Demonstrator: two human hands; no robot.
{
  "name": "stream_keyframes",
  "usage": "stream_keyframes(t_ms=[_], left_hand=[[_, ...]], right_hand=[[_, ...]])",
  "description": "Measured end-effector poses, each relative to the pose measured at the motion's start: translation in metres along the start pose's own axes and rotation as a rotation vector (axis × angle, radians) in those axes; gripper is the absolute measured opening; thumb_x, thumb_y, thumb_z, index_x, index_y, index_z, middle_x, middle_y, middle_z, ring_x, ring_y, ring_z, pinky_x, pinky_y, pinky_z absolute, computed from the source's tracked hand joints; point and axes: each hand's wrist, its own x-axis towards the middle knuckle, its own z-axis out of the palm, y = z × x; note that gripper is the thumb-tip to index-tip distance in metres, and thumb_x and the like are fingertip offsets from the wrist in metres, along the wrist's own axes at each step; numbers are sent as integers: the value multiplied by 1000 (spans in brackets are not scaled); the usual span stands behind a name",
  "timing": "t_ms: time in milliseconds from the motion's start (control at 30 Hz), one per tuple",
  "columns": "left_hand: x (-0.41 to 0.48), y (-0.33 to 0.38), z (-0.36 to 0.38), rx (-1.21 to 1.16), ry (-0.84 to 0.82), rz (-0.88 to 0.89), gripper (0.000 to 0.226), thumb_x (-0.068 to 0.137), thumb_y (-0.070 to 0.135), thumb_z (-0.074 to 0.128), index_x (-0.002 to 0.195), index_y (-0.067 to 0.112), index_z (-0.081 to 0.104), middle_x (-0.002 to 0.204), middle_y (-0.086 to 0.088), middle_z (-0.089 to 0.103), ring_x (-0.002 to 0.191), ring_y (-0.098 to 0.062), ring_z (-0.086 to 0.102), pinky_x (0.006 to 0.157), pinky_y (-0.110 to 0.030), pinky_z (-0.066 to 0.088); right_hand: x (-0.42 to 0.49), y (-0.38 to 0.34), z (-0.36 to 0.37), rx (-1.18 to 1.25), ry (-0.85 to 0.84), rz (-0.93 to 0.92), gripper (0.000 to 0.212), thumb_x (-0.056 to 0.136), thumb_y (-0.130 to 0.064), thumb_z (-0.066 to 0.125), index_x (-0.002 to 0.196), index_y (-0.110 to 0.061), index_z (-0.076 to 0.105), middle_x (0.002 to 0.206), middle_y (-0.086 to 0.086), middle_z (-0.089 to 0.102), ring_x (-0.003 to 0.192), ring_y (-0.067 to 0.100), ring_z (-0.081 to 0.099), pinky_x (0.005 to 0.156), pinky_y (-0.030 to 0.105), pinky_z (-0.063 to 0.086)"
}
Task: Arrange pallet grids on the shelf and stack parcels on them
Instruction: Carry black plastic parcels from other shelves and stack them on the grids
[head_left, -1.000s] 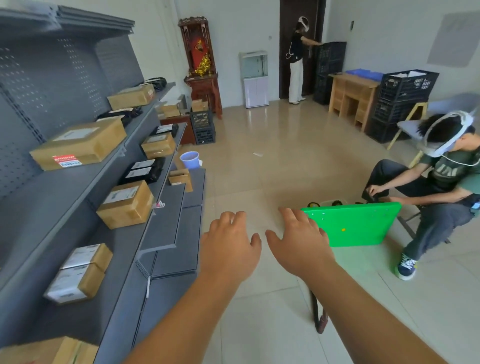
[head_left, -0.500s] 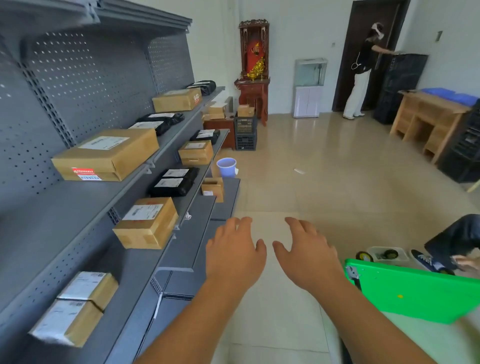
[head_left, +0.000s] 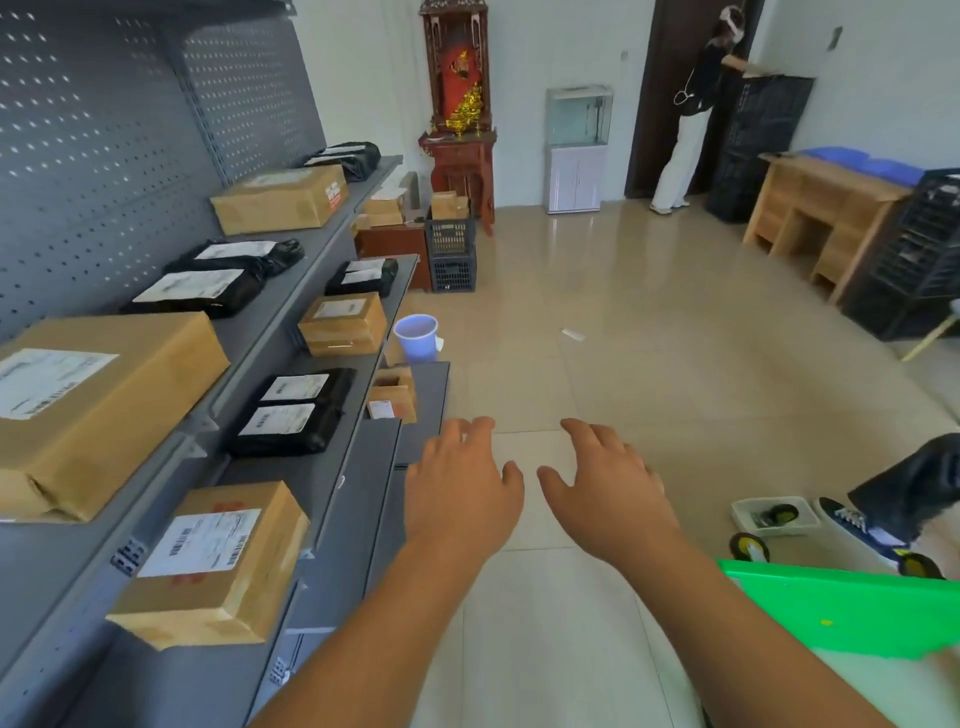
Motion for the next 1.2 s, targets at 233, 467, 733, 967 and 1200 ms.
stream_keyframes(t_ms=[233,467,733,967,1200], left_hand=[[105,-16,25,16,-16,-58,52,99,42,48,148,28,38,150,5,40,133,-23,41,103,-42,38],[206,-38,34,29,44,-283,49,96,40,50,143,30,41,141,3,45,127,-23,46,99,-43,43],[276,-71,36,30,73,-558,46,97,38,49,142,29,42,142,3,45,128,-21,45,99,-40,40],[322,-128,23,51,134,-698,46,98,38,44,143,27,41,144,5,41,128,-20,44,102,-40,39],[385,-173,-9,38,238,-675,48,99,36,44,147,31,38,149,9,39,132,-18,42,104,-38,38]], right_hand=[[119,-6,23,19,-28,-51,64,97,-51,47,154,-29,28,155,-3,37,138,24,40,110,44,34],[248,-33,37,20,-134,-263,62,98,-50,48,153,-28,29,152,-1,41,132,26,45,104,40,39],[357,-88,63,23,-290,-506,61,97,-46,52,151,-31,31,139,2,49,123,28,50,97,39,43],[416,-156,102,16,-388,-651,61,97,-46,49,153,-30,30,150,-1,42,132,24,44,104,40,42],[479,-232,105,105,-317,-731,57,97,-45,52,149,-26,38,144,1,47,128,25,46,100,42,44]])
